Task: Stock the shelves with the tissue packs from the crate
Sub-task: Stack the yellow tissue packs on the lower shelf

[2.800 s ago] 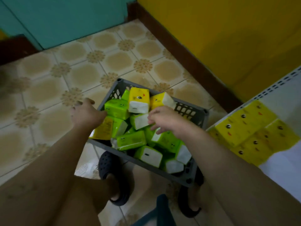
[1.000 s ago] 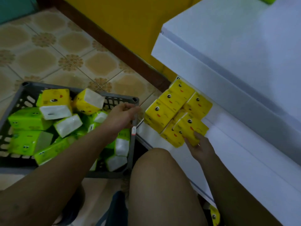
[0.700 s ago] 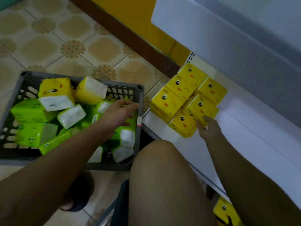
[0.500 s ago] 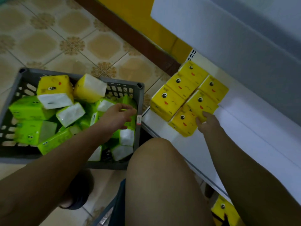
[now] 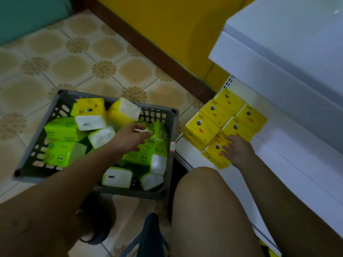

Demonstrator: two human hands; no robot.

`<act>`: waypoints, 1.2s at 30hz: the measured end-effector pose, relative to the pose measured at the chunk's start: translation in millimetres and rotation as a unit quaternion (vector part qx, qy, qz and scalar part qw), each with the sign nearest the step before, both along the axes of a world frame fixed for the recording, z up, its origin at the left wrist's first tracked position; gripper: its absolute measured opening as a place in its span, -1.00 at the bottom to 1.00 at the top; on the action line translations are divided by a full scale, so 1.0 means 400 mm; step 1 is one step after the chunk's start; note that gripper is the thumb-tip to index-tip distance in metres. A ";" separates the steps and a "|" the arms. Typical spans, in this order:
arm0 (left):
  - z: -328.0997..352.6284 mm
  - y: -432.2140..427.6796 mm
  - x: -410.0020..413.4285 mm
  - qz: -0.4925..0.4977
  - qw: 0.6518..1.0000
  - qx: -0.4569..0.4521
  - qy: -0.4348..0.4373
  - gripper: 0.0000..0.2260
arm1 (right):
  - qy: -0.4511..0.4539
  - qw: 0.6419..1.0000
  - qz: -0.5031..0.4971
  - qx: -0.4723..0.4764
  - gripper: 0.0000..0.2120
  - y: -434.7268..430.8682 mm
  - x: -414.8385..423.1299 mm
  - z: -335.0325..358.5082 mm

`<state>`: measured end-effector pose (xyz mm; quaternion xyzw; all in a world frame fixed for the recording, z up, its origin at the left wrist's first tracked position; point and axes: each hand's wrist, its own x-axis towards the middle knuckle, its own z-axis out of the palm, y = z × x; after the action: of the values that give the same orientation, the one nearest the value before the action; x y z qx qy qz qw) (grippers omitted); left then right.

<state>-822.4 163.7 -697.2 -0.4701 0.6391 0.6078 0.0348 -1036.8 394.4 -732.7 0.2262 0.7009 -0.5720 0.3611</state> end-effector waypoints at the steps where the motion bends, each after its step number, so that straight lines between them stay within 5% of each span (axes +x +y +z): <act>1: 0.002 -0.016 0.009 0.004 1.000 -0.005 0.000 -0.66 | 0.011 0.995 0.100 0.003 -0.76 -0.043 0.024 0.033; 5: -0.006 -0.088 0.043 0.030 0.999 -0.022 -0.024 -0.68 | 0.072 0.894 0.440 0.046 -0.78 -0.228 0.104 0.145; 9: -0.035 -0.181 0.075 0.070 0.993 -0.063 -0.071 -0.67 | 0.102 0.785 0.606 0.082 -0.86 -0.416 0.169 0.202; 11: -0.050 -0.236 0.089 0.103 0.983 -0.116 -0.093 -0.63 | 0.110 0.762 0.634 0.077 -0.80 -0.497 0.204 0.208; 15: -0.112 -0.347 0.134 0.171 0.944 -0.227 -0.165 -0.40 | 0.106 0.768 0.628 0.060 -0.70 -0.592 0.280 0.157; 17: -0.159 -0.386 0.160 0.181 0.937 -0.212 -0.212 -0.24 | 0.131 0.750 0.641 0.090 -0.61 -0.596 0.304 0.115; 20: -0.209 -0.413 0.166 0.190 0.948 -0.130 -0.218 -0.37 | 0.132 0.734 0.654 0.127 -0.52 -0.583 0.295 0.072; 24: -0.226 -0.416 0.120 0.194 0.941 -0.141 -0.241 -0.32 | 0.136 0.757 0.628 0.119 -0.54 -0.579 0.245 0.071; 31: -0.229 -0.377 0.054 0.329 0.940 -0.054 -0.073 -0.30 | 0.148 0.755 0.631 0.100 -0.52 -0.555 0.263 0.073; 36: -0.130 -0.339 0.038 0.365 0.923 -0.119 -0.006 -0.65 | 0.158 0.755 0.629 0.098 -0.48 -0.542 0.270 0.087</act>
<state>-807.1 28.3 -749.2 -0.6752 0.4910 0.4946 -0.2416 -928.8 177.7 -697.8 -0.3249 0.7845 -0.1722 0.4994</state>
